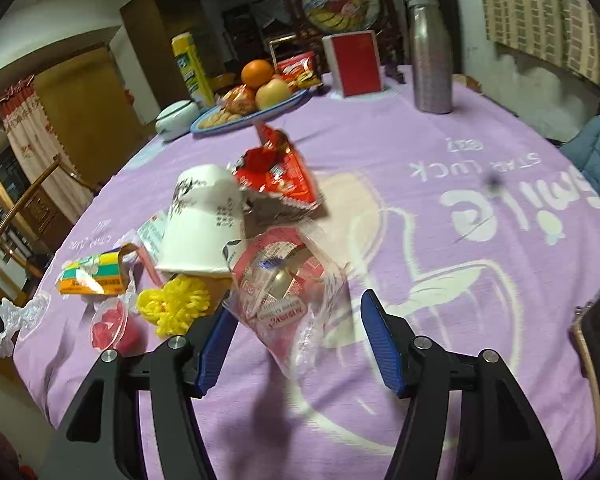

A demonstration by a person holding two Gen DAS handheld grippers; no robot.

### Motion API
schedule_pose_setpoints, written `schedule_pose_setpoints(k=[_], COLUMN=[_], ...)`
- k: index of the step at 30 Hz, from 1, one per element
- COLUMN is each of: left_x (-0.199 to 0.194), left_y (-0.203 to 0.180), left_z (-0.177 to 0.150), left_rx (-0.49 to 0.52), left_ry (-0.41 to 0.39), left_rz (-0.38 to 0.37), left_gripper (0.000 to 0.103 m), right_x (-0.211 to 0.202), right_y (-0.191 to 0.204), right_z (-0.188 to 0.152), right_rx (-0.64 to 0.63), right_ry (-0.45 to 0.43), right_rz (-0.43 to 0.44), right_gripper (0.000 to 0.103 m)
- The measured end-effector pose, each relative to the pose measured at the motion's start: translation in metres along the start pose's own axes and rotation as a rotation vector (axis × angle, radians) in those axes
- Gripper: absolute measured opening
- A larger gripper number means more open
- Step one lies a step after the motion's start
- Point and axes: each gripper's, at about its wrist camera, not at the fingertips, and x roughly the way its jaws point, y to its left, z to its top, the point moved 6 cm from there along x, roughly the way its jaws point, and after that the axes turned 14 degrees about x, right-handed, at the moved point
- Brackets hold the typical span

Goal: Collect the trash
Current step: 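Grasp the crumpled white plastic bag with the left tool while the right tool grasps the clear wrapper, then carry the plastic bag and wrapper down and release them into the red basket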

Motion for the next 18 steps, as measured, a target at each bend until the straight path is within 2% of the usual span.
schedule_pose_setpoints(k=[3, 5, 7, 9, 11, 12, 15, 18], left_x=[-0.003, -0.005, -0.007, -0.009, -0.011, -0.012, -0.016, -0.021], left_y=[0.003, 0.005, 0.007, 0.009, 0.012, 0.013, 0.018, 0.023], left_z=[-0.003, -0.005, -0.008, -0.011, -0.014, -0.015, -0.019, -0.023], left_rx=[-0.002, -0.005, -0.007, -0.011, -0.018, -0.021, -0.034, -0.04], left_ry=[-0.002, 0.0, 0.001, 0.001, 0.0, -0.001, -0.003, -0.002], left_rz=[0.009, 0.011, 0.013, 0.017, 0.017, 0.019, 0.028, 0.048], left_gripper=[0.032, 0.032, 0.032, 0.032, 0.032, 0.032, 0.032, 0.032], right_x=[0.002, 0.01, 0.018, 0.02, 0.016, 0.015, 0.012, -0.001], right_y=[0.005, 0.009, 0.009, 0.008, 0.009, 0.01, 0.012, 0.016], right_z=[-0.003, -0.009, -0.016, -0.018, -0.017, -0.016, -0.017, -0.015], right_rx=[-0.02, -0.049, -0.034, -0.026, -0.037, -0.044, -0.047, -0.053], right_ry=[0.003, 0.048, 0.096, 0.113, 0.083, 0.078, 0.063, 0.03], right_rz=[-0.003, -0.016, -0.006, 0.003, -0.01, -0.014, -0.018, 0.003], right_gripper=[0.056, 0.067, 0.067, 0.062, 0.046, 0.033, 0.022, 0.021])
